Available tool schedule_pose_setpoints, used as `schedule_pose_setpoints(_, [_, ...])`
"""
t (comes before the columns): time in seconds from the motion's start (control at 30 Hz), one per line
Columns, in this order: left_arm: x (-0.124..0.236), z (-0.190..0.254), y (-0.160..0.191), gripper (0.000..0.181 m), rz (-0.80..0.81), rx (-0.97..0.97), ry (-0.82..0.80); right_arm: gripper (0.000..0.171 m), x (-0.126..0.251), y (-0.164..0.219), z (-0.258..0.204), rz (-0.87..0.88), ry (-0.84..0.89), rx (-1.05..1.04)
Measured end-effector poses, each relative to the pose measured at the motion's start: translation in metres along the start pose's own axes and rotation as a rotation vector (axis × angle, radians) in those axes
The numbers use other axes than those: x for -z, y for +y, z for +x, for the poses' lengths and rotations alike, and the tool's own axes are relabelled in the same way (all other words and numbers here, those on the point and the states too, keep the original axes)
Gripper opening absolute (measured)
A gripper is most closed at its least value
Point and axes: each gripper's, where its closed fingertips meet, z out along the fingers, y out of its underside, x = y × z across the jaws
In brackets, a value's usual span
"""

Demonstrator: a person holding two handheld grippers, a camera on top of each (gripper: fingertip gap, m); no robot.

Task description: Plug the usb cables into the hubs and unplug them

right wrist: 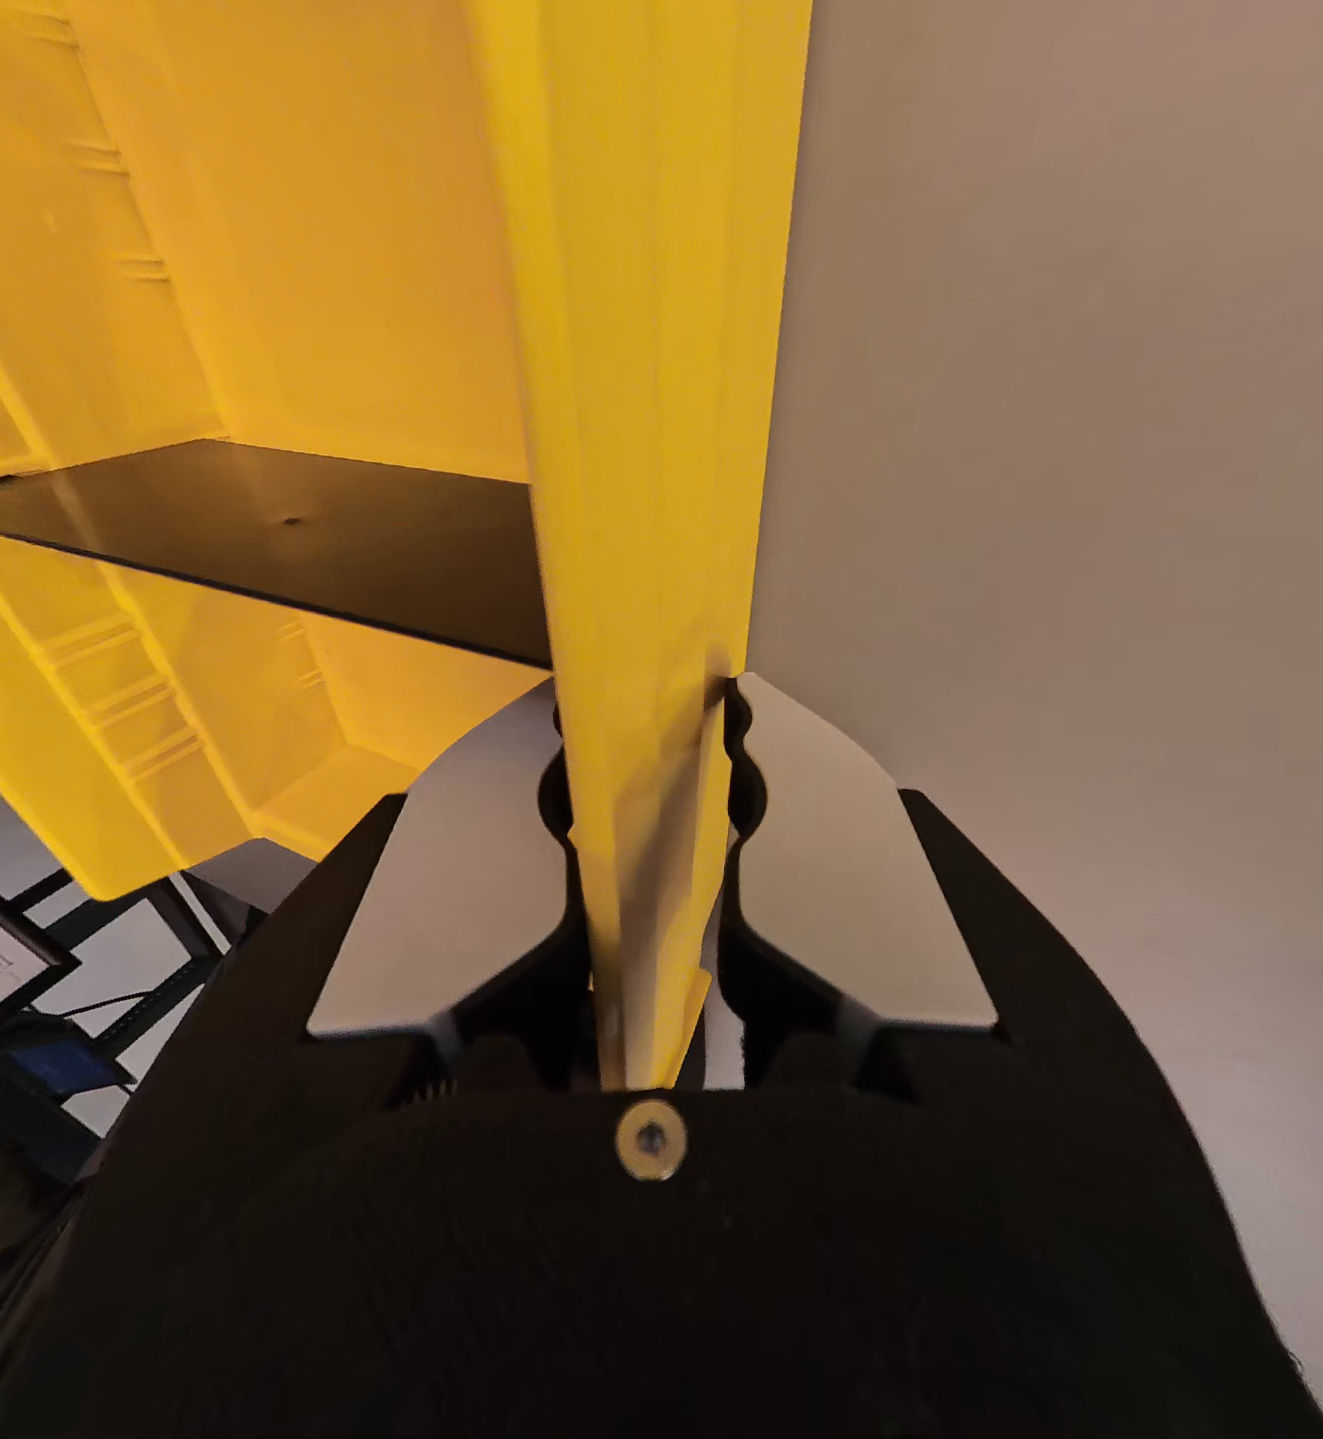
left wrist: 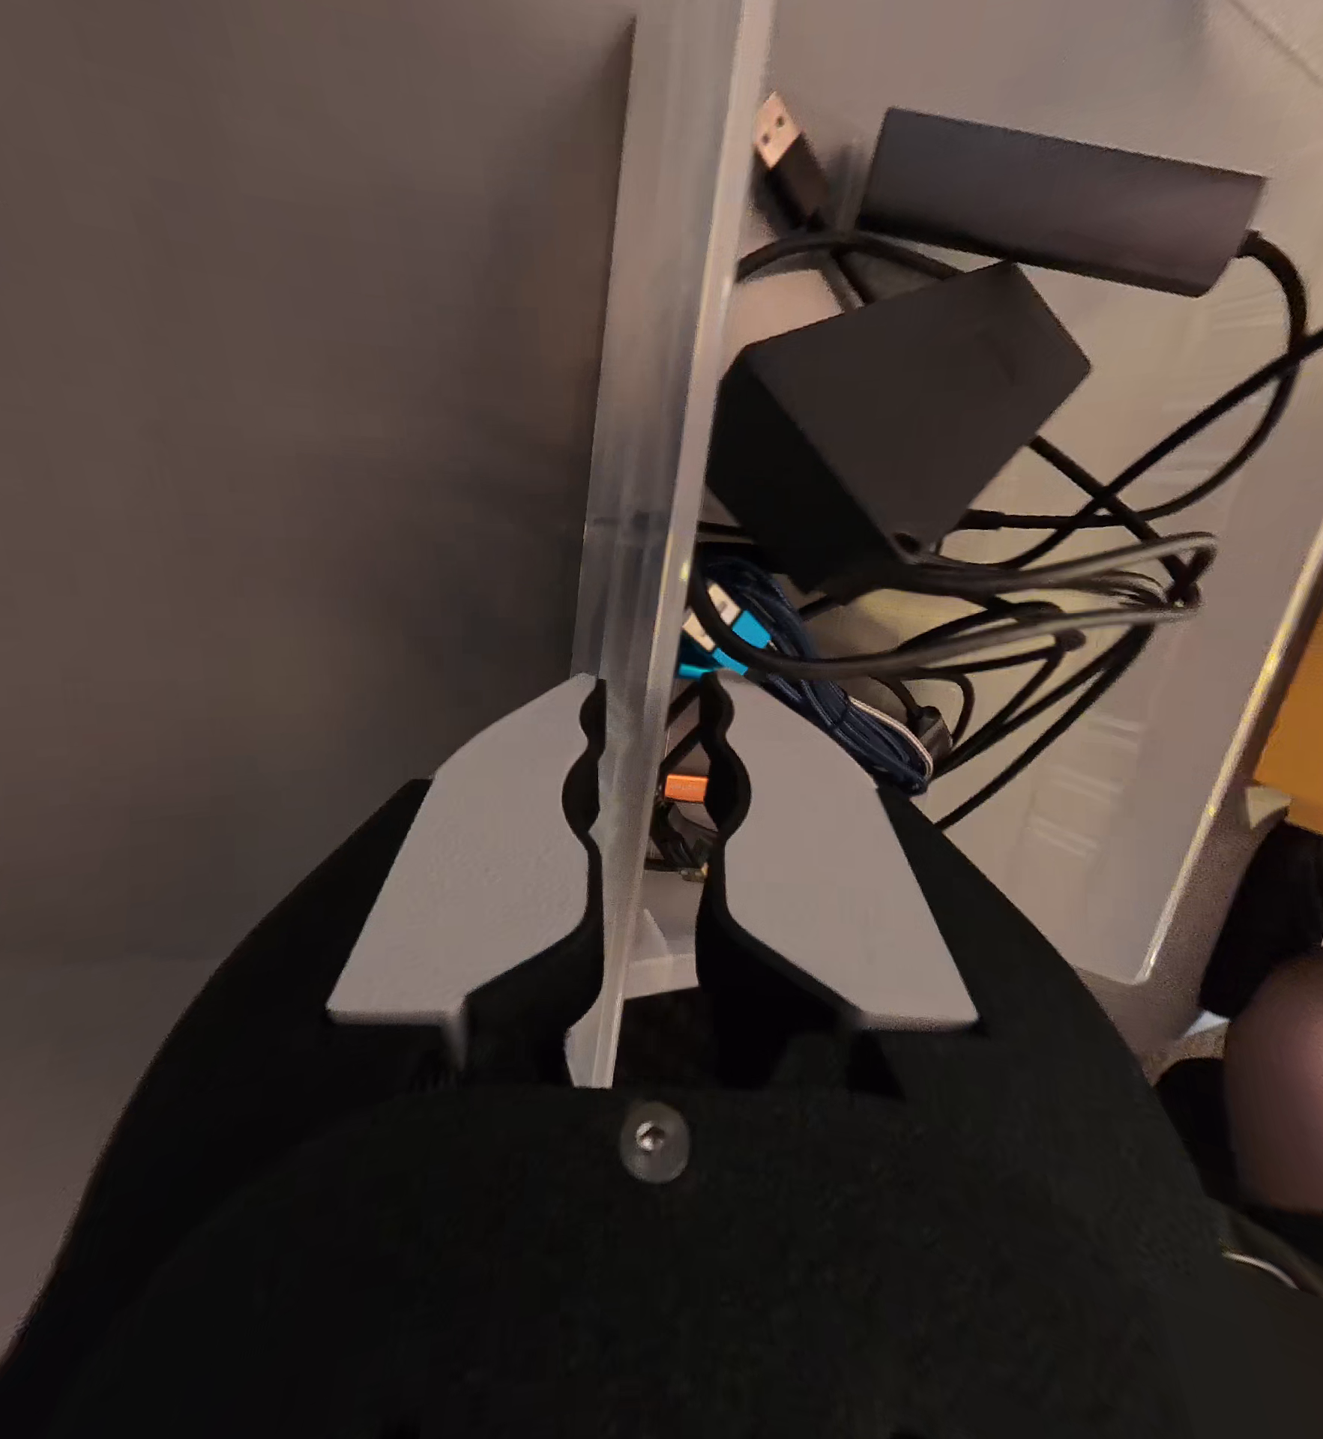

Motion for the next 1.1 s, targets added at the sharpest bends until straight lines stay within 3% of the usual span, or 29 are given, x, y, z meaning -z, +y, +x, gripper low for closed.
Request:
schedule_pose_setpoints(0.17, [0.022,0.011,0.001,0.033,0.005,-0.127,0.036,0.035,0.017,-0.002,-0.003,0.082,-0.038,-0.016])
schedule_pose_setpoints(0.33, [0.044,0.023,-0.020,0.032,0.160,-0.329,-0.001,0.033,0.053,0.001,-0.008,0.223,-0.038,-0.011])
schedule_pose_setpoints(0.43, [0.058,0.034,-0.037,0.032,0.284,-0.631,-0.146,0.033,0.084,0.004,-0.024,0.349,-0.055,0.034])
schedule_pose_setpoints(0.53, [0.061,0.034,-0.047,0.037,0.325,-1.017,-0.453,0.031,0.119,0.003,-0.052,0.513,-0.089,0.135])
schedule_pose_setpoints(0.6, [0.059,0.044,-0.051,0.028,0.385,-1.220,-0.545,0.030,0.147,-0.003,-0.071,0.650,-0.079,0.217])
schedule_pose_setpoints(0.7, [0.042,0.052,-0.045,0.027,0.303,-1.308,-0.488,0.029,0.188,-0.009,-0.116,0.894,-0.098,0.437])
schedule_pose_setpoints(0.8, [0.037,0.040,-0.047,0.030,0.192,-1.439,-0.573,0.029,0.213,-0.007,-0.153,1.061,-0.129,0.581])
schedule_pose_setpoints(0.93, [0.032,0.021,-0.053,0.030,0.044,-1.557,-0.674,0.029,0.220,-0.003,-0.186,1.134,-0.148,0.682])
schedule_pose_setpoints(1.1, [0.019,0.011,-0.051,0.029,-0.092,-1.688,-0.689,0.029,0.214,-0.009,-0.199,1.136,-0.139,0.711])
